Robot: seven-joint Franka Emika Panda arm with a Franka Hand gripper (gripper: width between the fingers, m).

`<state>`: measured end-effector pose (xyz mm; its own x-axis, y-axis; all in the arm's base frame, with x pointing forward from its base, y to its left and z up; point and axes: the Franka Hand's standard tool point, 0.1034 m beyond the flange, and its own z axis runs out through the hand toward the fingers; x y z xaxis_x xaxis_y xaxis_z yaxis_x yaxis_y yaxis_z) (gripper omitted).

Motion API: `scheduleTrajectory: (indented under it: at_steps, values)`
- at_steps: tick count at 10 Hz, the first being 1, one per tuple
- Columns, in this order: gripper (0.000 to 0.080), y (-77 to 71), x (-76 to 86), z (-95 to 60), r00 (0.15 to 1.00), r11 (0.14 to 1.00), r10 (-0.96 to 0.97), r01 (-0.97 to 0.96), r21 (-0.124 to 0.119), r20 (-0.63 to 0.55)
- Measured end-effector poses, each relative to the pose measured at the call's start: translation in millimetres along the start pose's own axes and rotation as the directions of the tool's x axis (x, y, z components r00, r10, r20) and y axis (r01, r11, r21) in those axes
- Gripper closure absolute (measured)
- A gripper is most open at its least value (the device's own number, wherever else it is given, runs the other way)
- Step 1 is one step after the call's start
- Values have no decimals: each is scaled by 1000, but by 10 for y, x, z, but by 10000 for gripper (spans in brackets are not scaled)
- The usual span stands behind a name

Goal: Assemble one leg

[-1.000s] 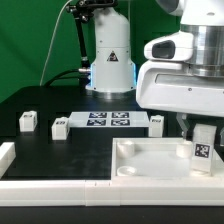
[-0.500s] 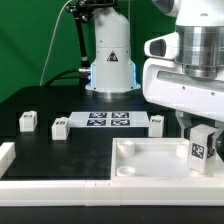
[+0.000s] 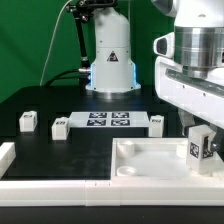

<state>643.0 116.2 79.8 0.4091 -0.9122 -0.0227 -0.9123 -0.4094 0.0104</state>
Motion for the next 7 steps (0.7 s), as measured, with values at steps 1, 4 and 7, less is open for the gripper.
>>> scheduleTrajectory:
  at_steps: [1,4,7]
  values:
    - [217,-3,-6,2,999,999,-41,41,1,0]
    - [154,-5,-34,13,986,986,-169,169,-1,1]
    - [150,-28,-97,-7,861,861,-509,509,3,-3]
